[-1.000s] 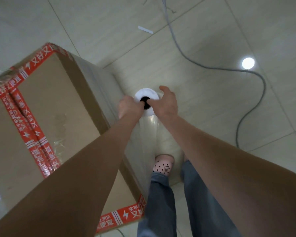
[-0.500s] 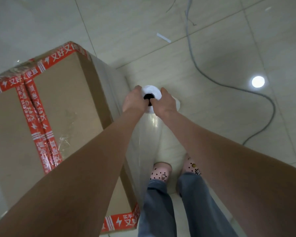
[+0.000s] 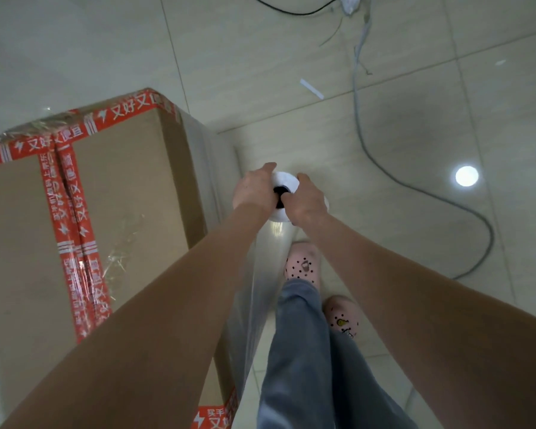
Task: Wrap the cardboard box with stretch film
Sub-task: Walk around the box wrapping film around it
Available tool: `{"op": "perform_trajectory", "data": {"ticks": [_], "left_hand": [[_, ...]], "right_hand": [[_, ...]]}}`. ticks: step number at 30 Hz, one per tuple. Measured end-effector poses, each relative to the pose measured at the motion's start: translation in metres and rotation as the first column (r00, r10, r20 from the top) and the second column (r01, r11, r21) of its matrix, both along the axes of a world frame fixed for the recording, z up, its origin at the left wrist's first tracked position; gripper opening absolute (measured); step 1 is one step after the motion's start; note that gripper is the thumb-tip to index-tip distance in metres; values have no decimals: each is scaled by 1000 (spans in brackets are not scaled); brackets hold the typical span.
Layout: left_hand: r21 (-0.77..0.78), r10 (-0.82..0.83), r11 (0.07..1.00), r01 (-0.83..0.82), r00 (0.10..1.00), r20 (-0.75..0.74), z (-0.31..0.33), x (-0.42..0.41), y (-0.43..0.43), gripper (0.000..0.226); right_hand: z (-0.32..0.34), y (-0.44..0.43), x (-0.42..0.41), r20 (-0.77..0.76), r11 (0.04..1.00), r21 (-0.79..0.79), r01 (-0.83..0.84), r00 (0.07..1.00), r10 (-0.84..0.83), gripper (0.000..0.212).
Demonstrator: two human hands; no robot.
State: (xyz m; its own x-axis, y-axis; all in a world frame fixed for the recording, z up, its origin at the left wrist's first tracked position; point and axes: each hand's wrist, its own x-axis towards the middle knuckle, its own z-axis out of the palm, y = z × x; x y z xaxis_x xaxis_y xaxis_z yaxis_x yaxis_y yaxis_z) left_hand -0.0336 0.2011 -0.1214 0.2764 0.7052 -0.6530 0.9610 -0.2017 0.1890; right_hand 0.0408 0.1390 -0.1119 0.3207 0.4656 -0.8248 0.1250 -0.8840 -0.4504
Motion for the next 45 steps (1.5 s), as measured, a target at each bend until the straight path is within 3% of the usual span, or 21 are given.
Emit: {"op": "perform_trajectory", "data": {"ticks": [3, 8, 10, 14, 17, 21, 25, 28, 33, 38, 45], "left_hand": [[24, -133, 991, 132, 991, 24, 2, 7, 10, 59], [18, -270, 962, 271, 962, -48, 3, 12, 32, 23], [-11, -247, 969, 247, 967, -70, 2, 10, 36, 16], [8, -82, 997, 82, 995, -57, 3, 7, 44, 13], [2, 166, 986, -166, 986, 9, 5, 0, 52, 14], [-16, 491, 871, -491, 868, 78, 6, -13, 68, 35], [-71, 618, 786, -615, 784, 61, 8, -29, 79, 34], [-100, 507, 858, -504, 862, -1, 8, -29, 85, 38], [20, 53, 998, -52, 997, -53, 21, -15, 101, 39], [69, -390, 917, 393, 919, -60, 23, -2, 111, 33], [109, -552, 823, 557, 830, -75, 18, 5, 129, 29]], "right_hand": [[0, 12, 2, -28, 1000, 0, -10, 1000, 10, 47], [-2, 27, 8, 2, 993, 22, -118, 993, 118, 18], [-3, 32, 10, 36, 987, 26, -157, 987, 156, 12], [-1, 43, 12, 116, 983, 33, -180, 978, 175, 38], [3, 52, 12, 132, 997, 56, -59, 990, 52, 51], [7, 72, 5, 44, 996, 59, 67, 997, -70, 56], [8, 95, -8, -72, 992, 17, 128, 989, -127, 45], [8, 106, -12, -56, 992, -2, 127, 990, -127, 41], [4, 109, -12, -44, 998, -14, 63, 997, -64, 42], [1, 115, -13, -36, 998, -65, 22, 999, -24, 33], [-4, 130, -6, -6, 995, -63, -82, 997, 81, 28]]}}
